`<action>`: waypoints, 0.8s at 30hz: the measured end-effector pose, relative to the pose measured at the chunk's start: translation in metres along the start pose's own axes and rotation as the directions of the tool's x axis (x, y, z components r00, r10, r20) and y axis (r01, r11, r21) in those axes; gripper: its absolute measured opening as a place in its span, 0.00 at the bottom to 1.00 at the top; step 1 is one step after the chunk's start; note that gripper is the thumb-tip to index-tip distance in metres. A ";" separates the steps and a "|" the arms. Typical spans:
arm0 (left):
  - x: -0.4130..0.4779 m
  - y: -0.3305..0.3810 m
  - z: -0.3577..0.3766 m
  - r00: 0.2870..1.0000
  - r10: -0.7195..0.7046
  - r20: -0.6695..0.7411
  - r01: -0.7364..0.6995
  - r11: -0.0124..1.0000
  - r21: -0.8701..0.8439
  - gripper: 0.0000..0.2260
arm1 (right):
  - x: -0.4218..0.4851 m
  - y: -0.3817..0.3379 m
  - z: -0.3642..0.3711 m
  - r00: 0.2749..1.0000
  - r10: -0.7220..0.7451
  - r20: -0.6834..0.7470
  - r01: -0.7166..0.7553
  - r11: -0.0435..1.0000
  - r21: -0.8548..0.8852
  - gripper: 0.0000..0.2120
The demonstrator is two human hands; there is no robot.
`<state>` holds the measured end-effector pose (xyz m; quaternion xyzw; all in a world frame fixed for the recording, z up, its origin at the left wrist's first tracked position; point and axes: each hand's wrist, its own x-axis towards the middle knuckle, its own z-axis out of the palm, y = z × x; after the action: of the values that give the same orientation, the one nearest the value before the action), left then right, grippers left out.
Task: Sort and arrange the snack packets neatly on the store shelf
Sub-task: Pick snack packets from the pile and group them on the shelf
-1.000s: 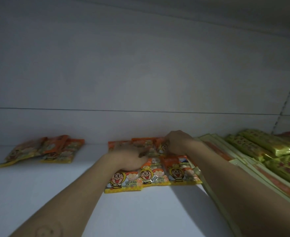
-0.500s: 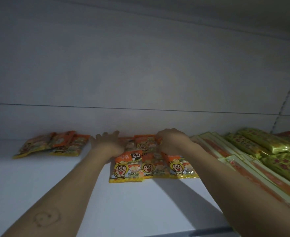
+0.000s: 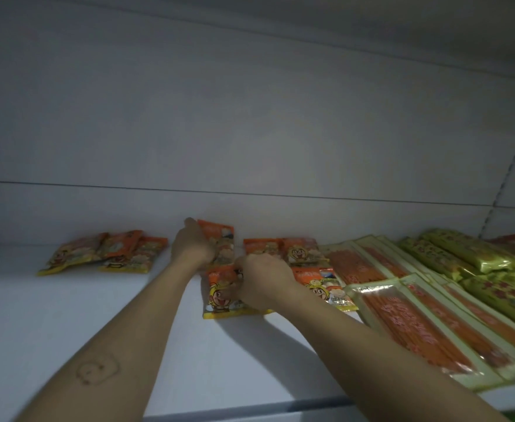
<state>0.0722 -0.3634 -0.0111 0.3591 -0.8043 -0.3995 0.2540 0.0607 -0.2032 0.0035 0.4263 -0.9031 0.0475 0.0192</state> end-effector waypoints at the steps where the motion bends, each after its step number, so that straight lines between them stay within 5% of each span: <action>1: 0.001 0.002 -0.004 0.999 0.022 -0.024 -0.023 0.999 -0.034 0.26 | 0.000 -0.001 0.001 1.000 0.014 -0.012 -0.013 0.998 0.055 0.24; 6: -0.005 0.020 -0.023 0.989 0.077 -0.125 -0.105 0.967 -0.234 0.33 | -0.006 0.005 -0.008 0.990 0.081 -0.113 -0.031 0.918 0.395 0.18; 10: -0.023 0.038 -0.028 0.970 0.192 -0.151 -0.228 0.933 -0.280 0.30 | -0.015 0.050 -0.041 0.966 0.190 -0.175 -0.102 0.904 0.415 0.15; 19: -0.079 0.059 0.020 0.917 0.387 0.095 -0.383 0.922 -0.059 0.18 | -0.054 0.137 -0.059 0.910 0.384 -0.155 -0.283 0.851 0.442 0.11; 24: -0.092 0.055 0.026 0.929 0.334 0.157 -0.346 0.937 0.055 0.12 | -0.065 0.142 -0.057 0.919 0.360 -0.159 -0.264 0.863 0.431 0.12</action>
<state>0.0902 -0.2563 0.0092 0.1941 -0.8863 -0.3415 0.2453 -0.0077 -0.0579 0.0455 0.2596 -0.9226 0.2839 0.0298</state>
